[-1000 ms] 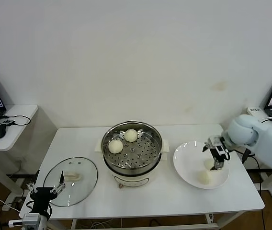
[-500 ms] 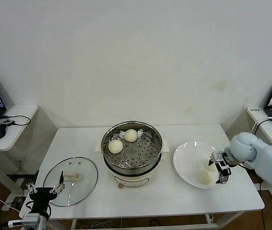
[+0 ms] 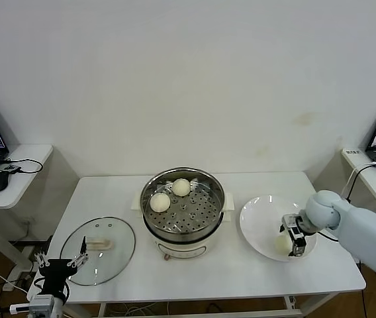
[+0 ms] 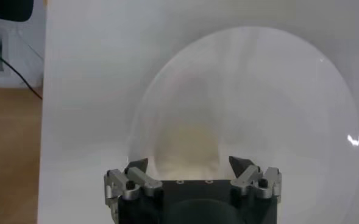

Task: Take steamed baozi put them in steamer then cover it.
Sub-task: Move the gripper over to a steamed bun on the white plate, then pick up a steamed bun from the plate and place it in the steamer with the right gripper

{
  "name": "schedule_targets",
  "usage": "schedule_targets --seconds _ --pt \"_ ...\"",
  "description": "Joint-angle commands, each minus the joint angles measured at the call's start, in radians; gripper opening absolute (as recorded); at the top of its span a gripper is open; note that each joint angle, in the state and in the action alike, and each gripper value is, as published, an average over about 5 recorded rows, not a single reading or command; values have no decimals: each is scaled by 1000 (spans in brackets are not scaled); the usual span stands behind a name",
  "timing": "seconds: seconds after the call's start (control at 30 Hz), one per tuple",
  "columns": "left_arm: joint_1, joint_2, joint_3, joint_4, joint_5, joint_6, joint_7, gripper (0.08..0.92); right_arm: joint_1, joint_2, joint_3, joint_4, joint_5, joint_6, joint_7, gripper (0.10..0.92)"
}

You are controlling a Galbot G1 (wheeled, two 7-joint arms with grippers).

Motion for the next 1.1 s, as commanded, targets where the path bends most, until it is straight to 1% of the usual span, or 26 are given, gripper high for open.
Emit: schedule_targets --seconds 0.03,0.2,0.4,0.6,0.73,0.9,1.1 --pt "-1 -3 2 1 1 -1 0 823 -19 19 14 -13 -7 -10 4 741" --pt "-1 -4 3 -3 1 -1 -1 823 -13 14 22 -15 2 -11 -8 639" --pt "-2 -4 3 -8 1 0 -1 823 65 -24 2 11 42 -10 -26 574" --pt "-7 -3 12 -10 1 0 0 823 275 -52 -51 27 139 -12 -54 570" --pt "-8 -1 14 -10 0 0 0 823 438 -27 -87 23 223 -23 -65 577" --pt "-8 1 14 -14 -1 0 0 823 630 72 -185 7 314 -42 -62 580" --pt "-4 -4 11 -18 -2 -1 0 823 782 247 -301 18 395 -72 -26 585"
